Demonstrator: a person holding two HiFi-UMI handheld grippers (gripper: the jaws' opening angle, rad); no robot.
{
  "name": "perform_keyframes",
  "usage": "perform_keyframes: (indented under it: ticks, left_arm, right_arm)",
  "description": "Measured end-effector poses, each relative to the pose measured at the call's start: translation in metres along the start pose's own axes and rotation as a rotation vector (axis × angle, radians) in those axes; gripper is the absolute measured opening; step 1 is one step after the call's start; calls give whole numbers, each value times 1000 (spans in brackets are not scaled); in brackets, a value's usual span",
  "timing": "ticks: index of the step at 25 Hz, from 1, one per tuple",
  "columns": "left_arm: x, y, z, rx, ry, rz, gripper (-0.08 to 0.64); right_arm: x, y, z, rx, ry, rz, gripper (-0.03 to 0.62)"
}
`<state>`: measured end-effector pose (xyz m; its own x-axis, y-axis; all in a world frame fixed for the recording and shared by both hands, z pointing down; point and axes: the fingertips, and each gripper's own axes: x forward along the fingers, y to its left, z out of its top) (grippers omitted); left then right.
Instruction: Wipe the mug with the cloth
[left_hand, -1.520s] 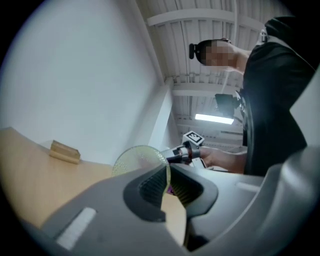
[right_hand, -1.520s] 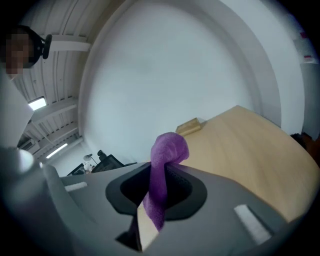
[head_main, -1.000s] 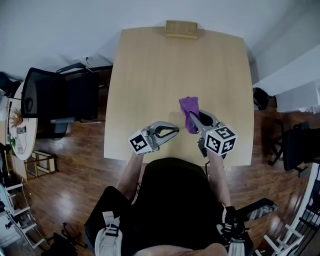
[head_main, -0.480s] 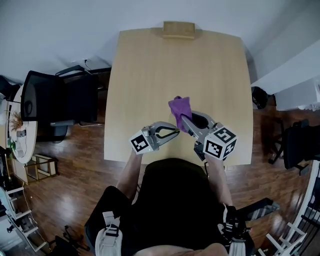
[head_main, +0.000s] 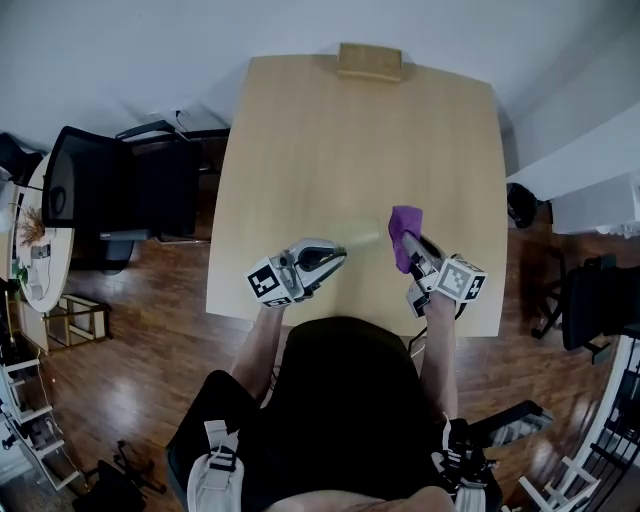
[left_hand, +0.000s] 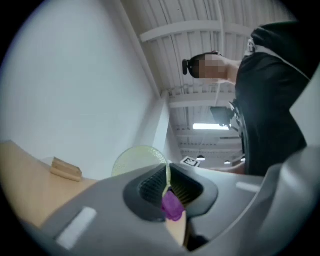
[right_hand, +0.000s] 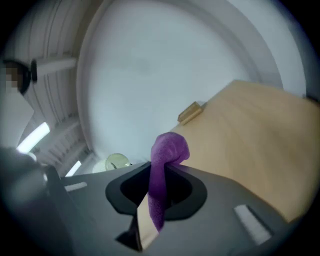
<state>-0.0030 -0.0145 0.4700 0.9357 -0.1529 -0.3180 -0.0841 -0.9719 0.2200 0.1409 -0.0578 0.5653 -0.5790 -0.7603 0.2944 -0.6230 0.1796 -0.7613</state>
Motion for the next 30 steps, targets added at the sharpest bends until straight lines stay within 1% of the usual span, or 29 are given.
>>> perform_keyframes:
  ticks: [2,4,6,7,8,11,12,13,17,19,21,23,24,25,26,28,30]
  left_arm:
    - [2,1,8,-4,-37,-5,43]
    - [9,-4,10,-1,-45,-31,43]
    - [17,-11,8,3,-33,-63,47]
    - [19,-15,6,6,-16,-80,54]
    - [21,-19,3,9,11,-99,61]
    - [16,-25,-12,11,117,-152,77]
    - [16,-26,-12,6,133,-159,75]
    - [17,-27,-8,0,132,-163,77]
    - [17,-25,10,-40,92,-174,80]
    - [18,-25,15,-71,83,-188,89]
    - [22,-22,23,-97,61,-190,115]
    - [24,-17,29,-98,43,-178,112]
    - [23,-15,31,-78,47,-166,90]
    - [22,-13,31,-45,62,-154,50]
    - [22,-13,27,-2,91,-146,43]
    - [21,-12,8,115,197,-133,40]
    - [23,-12,-10,256,296,-126,40]
  right_arm:
    - [9,18,-11,193,-38,165,63]
    - [19,40,-24,339,-36,315,63]
    - [23,55,-27,461,-49,441,63]
    - [23,60,-26,490,-58,486,63]
    - [23,63,-24,494,-64,515,63]
    - [18,69,-17,459,-83,568,63]
    - [16,70,-14,456,-95,586,63]
    - [13,72,-12,454,-107,603,63]
    - [7,79,-9,424,-121,644,63]
    - [6,81,-9,382,-114,643,63]
    - [5,81,-7,338,-109,639,63]
    - [3,82,-5,312,-113,644,63]
    - [2,83,-4,303,-117,645,63]
    - [0,82,-3,296,-122,641,63]
    - [-1,79,-2,290,-127,629,63]
    - [-7,65,4,286,-145,578,63]
    - [-15,48,15,286,-179,504,63]
